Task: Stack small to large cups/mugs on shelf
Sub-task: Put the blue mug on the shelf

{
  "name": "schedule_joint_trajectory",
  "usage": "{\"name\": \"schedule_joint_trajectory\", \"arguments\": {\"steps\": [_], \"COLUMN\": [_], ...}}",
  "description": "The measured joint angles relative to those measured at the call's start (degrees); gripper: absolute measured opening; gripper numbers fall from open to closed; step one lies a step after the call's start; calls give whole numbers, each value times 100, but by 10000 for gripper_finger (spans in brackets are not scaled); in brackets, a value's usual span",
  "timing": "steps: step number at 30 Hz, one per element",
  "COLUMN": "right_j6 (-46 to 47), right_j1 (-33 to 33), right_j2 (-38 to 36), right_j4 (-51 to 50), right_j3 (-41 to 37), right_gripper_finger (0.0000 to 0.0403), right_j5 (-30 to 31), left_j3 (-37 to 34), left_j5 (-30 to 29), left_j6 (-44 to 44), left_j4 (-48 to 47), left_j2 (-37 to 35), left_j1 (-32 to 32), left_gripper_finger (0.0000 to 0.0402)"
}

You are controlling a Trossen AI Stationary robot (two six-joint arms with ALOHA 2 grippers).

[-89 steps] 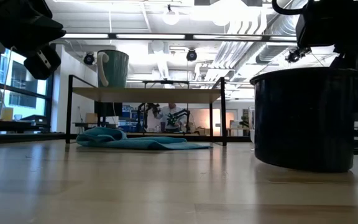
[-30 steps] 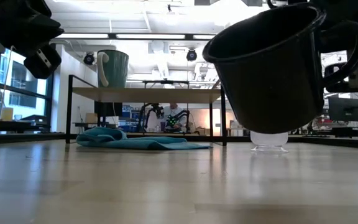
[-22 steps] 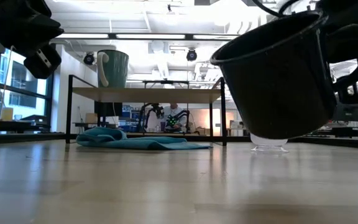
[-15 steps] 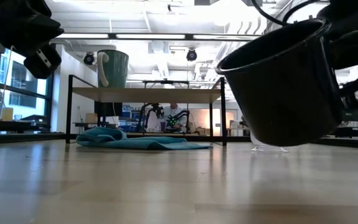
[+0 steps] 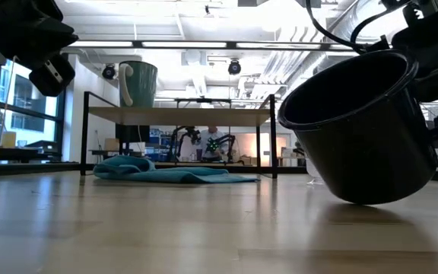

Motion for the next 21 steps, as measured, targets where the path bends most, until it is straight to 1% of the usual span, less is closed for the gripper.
{"name": "schedule_joint_trajectory", "arguments": {"steps": [7, 11, 21], "right_j6": [7, 8, 86], "right_j1": [0, 0, 0], "right_j2": [1, 15, 15], "right_j4": [-9, 208, 453], "right_j3": [2, -9, -9], "right_gripper_finger": [0, 0, 0], "right_j5": [2, 119, 135], "left_j3": [0, 0, 0], "left_j5": [0, 0, -2], "left_j6": [2, 2, 2], "left_j4": [0, 0, -2], "left_j2": [0, 0, 0], "left_j1": [2, 2, 2], "left_gripper_finger": [26, 26, 26]}}
